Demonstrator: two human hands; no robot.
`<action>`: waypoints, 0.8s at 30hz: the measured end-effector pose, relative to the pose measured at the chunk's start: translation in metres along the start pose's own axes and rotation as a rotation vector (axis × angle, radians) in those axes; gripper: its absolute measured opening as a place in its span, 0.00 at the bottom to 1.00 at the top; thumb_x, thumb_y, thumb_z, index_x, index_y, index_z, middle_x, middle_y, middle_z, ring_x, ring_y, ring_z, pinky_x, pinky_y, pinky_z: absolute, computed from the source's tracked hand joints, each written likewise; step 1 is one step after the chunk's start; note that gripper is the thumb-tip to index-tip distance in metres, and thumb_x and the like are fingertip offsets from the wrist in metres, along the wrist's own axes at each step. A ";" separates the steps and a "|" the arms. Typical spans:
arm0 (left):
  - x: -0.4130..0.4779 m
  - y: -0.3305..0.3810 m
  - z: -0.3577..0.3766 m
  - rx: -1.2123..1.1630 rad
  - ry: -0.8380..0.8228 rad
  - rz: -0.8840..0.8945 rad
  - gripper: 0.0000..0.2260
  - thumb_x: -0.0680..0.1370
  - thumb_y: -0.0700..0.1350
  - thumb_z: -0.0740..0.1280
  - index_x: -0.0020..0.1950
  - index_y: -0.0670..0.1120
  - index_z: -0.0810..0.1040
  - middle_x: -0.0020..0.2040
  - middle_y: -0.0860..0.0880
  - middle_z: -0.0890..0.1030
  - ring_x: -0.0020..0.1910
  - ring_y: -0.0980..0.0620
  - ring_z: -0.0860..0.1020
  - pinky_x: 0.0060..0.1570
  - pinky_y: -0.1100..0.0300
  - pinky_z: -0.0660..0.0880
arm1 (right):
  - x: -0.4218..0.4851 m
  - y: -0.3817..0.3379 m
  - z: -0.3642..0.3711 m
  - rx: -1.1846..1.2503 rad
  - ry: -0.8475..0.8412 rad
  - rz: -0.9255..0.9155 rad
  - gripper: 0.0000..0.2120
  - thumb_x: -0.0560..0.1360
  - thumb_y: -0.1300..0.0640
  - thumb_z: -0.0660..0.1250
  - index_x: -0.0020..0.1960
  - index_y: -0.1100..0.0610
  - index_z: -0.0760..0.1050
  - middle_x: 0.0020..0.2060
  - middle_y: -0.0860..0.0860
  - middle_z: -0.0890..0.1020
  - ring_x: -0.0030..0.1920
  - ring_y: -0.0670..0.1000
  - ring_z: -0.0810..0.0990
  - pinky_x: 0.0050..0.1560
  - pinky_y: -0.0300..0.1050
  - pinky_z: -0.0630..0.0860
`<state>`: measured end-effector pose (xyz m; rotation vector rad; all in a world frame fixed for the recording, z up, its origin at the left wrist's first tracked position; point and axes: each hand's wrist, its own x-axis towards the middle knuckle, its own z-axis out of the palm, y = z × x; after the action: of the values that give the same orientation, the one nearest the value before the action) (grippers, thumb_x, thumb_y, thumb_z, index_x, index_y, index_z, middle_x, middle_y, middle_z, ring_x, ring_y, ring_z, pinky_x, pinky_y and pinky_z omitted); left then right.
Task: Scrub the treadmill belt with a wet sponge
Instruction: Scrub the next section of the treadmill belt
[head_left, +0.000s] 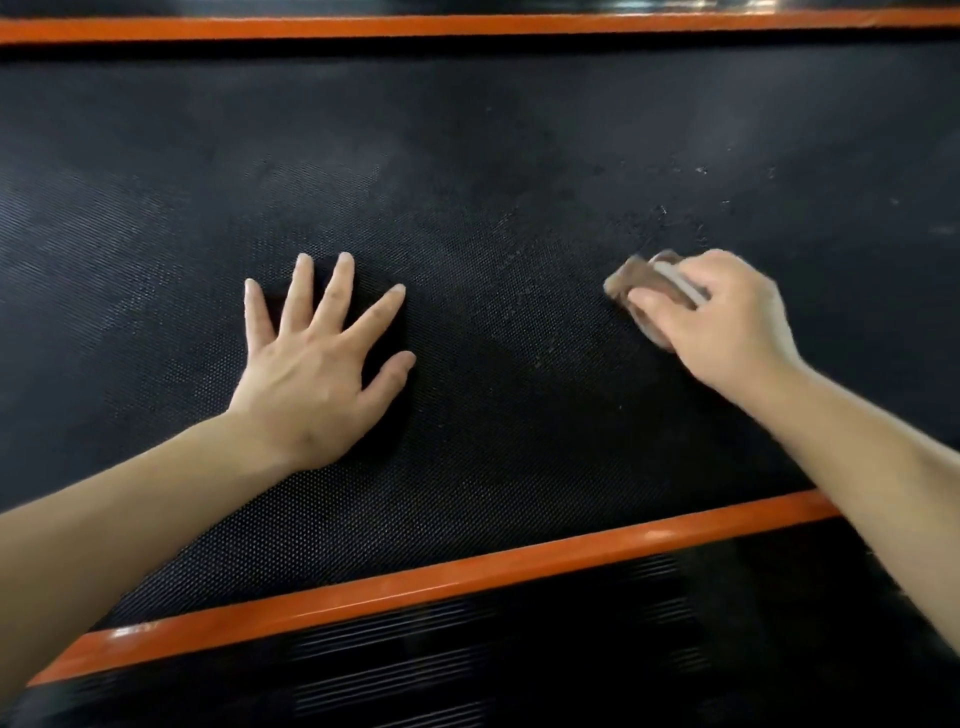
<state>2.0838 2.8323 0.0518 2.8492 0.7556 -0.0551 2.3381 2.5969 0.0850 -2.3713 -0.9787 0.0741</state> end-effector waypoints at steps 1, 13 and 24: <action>0.001 0.001 0.000 0.002 -0.006 -0.007 0.33 0.78 0.70 0.42 0.82 0.63 0.51 0.85 0.46 0.46 0.82 0.40 0.40 0.76 0.31 0.38 | -0.005 -0.001 0.004 -0.019 0.034 0.029 0.16 0.74 0.43 0.70 0.35 0.53 0.77 0.36 0.48 0.76 0.39 0.52 0.78 0.39 0.45 0.70; 0.057 0.053 -0.001 0.015 -0.064 0.000 0.31 0.81 0.66 0.44 0.83 0.60 0.45 0.84 0.44 0.40 0.81 0.37 0.34 0.74 0.29 0.34 | 0.072 -0.020 0.037 -0.207 0.141 0.063 0.14 0.76 0.41 0.67 0.49 0.52 0.79 0.44 0.51 0.78 0.47 0.57 0.79 0.51 0.54 0.74; 0.057 0.053 0.008 0.015 0.019 0.029 0.33 0.79 0.68 0.41 0.83 0.58 0.46 0.84 0.42 0.42 0.81 0.37 0.36 0.75 0.31 0.35 | 0.129 -0.025 0.041 -0.223 0.173 0.142 0.17 0.76 0.40 0.64 0.50 0.53 0.78 0.47 0.54 0.81 0.50 0.60 0.80 0.54 0.57 0.76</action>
<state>2.1593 2.8131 0.0484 2.8779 0.7200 -0.0303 2.4066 2.7165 0.0842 -2.5971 -0.7694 -0.1931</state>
